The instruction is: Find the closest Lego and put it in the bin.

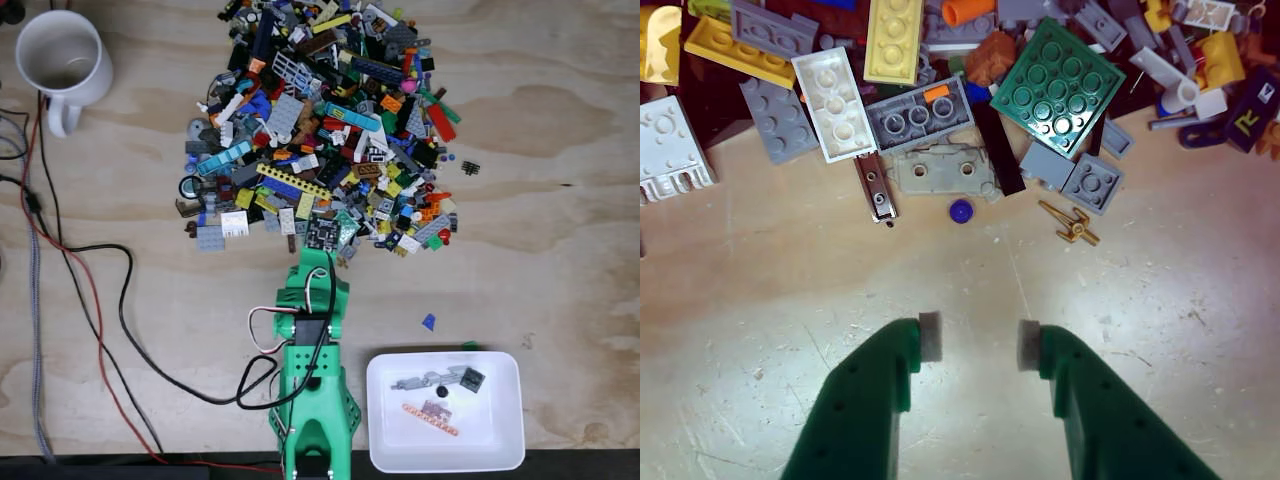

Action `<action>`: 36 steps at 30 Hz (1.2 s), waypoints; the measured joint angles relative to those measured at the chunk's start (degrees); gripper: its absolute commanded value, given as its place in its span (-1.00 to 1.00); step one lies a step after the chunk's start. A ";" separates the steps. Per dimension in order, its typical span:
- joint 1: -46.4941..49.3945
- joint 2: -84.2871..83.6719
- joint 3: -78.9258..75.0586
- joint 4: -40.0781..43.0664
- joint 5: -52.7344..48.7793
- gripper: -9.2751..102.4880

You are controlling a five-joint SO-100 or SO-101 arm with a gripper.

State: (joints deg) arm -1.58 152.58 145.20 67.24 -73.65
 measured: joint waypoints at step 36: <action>1.58 -2.29 0.00 0.00 0.00 -0.60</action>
State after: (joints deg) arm 0.00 150.29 145.20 67.24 -73.65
